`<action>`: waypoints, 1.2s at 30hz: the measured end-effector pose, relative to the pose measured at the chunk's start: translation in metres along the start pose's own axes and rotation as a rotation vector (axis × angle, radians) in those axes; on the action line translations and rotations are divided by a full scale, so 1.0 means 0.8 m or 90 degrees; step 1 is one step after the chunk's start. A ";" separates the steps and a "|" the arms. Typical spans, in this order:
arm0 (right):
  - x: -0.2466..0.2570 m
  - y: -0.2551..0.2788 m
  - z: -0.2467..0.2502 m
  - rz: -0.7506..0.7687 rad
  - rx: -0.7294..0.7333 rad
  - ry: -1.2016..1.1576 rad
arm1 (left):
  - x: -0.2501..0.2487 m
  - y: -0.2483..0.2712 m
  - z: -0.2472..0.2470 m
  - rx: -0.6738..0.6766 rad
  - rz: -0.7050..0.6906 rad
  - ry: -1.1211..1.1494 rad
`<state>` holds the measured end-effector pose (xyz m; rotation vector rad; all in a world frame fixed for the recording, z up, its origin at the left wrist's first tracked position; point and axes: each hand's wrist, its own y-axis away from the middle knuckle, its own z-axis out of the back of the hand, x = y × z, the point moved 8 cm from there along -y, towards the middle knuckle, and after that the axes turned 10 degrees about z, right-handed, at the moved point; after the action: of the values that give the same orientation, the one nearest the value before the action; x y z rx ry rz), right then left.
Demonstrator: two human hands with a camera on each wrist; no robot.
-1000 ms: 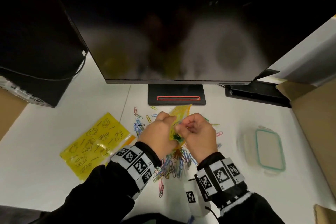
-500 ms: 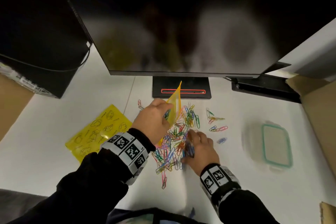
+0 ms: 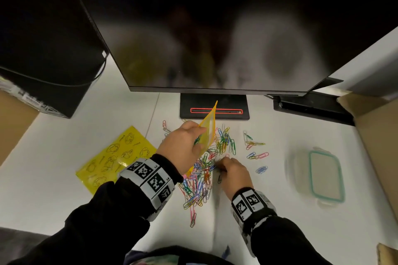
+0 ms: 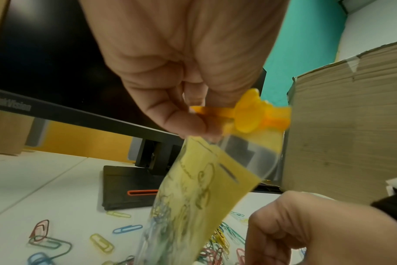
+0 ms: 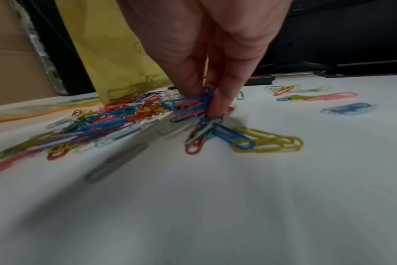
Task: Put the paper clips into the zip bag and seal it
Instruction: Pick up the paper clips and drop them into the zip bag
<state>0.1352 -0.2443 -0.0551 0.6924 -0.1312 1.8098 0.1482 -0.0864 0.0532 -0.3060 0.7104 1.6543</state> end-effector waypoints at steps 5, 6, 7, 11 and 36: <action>-0.035 0.010 0.022 -0.123 -0.099 -0.177 | -0.003 0.002 -0.009 0.029 -0.004 0.000; -0.040 0.013 0.031 -0.147 -0.128 -0.219 | -0.003 0.002 -0.011 0.038 -0.002 -0.002; -0.042 0.016 0.043 -0.168 -0.156 -0.265 | -0.003 0.001 -0.013 0.048 0.001 -0.004; -0.006 0.024 0.103 -0.135 -0.261 -0.522 | -0.008 0.001 -0.018 0.068 -0.009 -0.031; 0.017 -0.008 0.134 -0.032 -0.366 -0.471 | -0.011 -0.002 -0.004 0.034 -0.023 0.013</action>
<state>0.1800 -0.2754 0.0387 0.8899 -1.0661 1.2880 0.1509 -0.0953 0.0553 -0.2965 0.7591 1.5965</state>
